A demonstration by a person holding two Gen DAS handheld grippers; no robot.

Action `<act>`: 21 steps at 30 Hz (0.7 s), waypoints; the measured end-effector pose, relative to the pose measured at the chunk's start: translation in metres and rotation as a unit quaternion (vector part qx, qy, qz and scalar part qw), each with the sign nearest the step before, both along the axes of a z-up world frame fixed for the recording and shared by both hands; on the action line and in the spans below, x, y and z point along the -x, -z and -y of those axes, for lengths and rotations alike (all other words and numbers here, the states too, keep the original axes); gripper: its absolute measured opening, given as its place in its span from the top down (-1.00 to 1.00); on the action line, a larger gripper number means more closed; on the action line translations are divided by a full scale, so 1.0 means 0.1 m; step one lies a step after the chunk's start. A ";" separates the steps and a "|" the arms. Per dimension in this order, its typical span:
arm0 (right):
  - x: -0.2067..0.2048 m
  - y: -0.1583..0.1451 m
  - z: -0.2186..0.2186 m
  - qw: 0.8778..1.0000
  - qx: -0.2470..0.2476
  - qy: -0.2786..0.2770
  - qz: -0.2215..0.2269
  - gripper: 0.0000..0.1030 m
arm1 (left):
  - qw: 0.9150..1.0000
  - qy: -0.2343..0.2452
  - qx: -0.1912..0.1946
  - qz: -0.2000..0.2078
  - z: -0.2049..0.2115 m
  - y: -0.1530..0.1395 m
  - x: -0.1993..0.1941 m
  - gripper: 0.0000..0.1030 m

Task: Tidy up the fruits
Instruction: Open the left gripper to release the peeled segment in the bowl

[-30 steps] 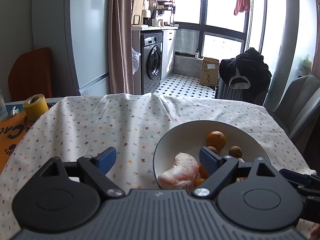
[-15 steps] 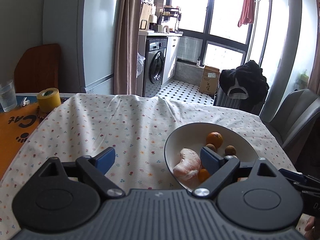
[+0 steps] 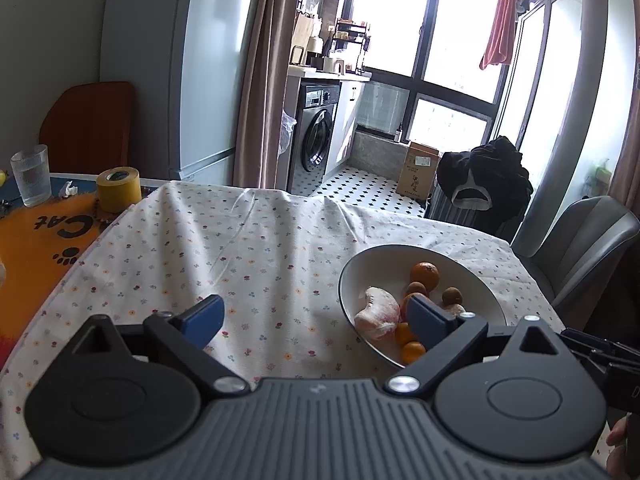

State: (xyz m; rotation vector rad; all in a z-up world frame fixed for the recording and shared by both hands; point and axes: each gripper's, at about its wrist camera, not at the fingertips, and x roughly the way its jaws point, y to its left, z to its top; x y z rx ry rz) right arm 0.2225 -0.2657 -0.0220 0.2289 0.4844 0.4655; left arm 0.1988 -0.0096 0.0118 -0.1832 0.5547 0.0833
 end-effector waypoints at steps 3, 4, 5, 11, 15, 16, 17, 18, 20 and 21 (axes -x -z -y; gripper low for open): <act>0.06 -0.05 -0.03 1.000 0.006 -0.001 0.005 -0.68 | 1.000 0.002 0.006 0.002 -0.03 -0.01 0.09 -0.94; 0.08 -0.06 -0.04 1.000 0.007 -0.002 0.007 -0.70 | 1.000 0.003 0.006 0.003 -0.04 -0.02 0.11 -0.96; 0.09 -0.08 -0.05 1.000 0.009 -0.002 0.007 -0.72 | 1.000 0.005 0.005 0.004 -0.05 -0.03 0.15 -0.97; 0.21 -0.14 -0.05 1.000 0.012 -0.002 0.012 -0.88 | 1.000 0.008 0.007 0.011 -0.09 -0.07 0.32 -1.00; 0.28 -0.18 -0.05 1.000 0.015 -0.003 0.012 -0.98 | 1.000 0.010 0.006 0.013 -0.09 -0.11 0.42 -1.00; 0.30 -0.19 -0.05 1.000 0.014 -0.003 0.012 -0.99 | 1.000 0.011 0.006 0.014 -0.10 -0.12 0.45 -1.00; 0.32 -0.19 -0.05 1.000 0.014 -0.003 0.011 -0.99 | 1.000 0.012 0.006 0.015 -0.10 -0.12 0.48 -1.00; 0.34 -0.20 -0.05 1.000 0.015 -0.002 0.010 -0.99 | 1.000 0.014 0.007 0.016 -0.10 -0.13 0.50 -1.00; 0.39 -0.20 -0.04 1.000 0.017 -0.004 0.010 -0.99 | 1.000 0.016 0.008 0.020 -0.10 -0.13 0.57 -1.00; 0.40 -0.20 -0.03 1.000 0.019 -0.005 0.009 -0.99 | 1.000 0.018 0.006 0.022 -0.09 -0.14 0.60 -1.00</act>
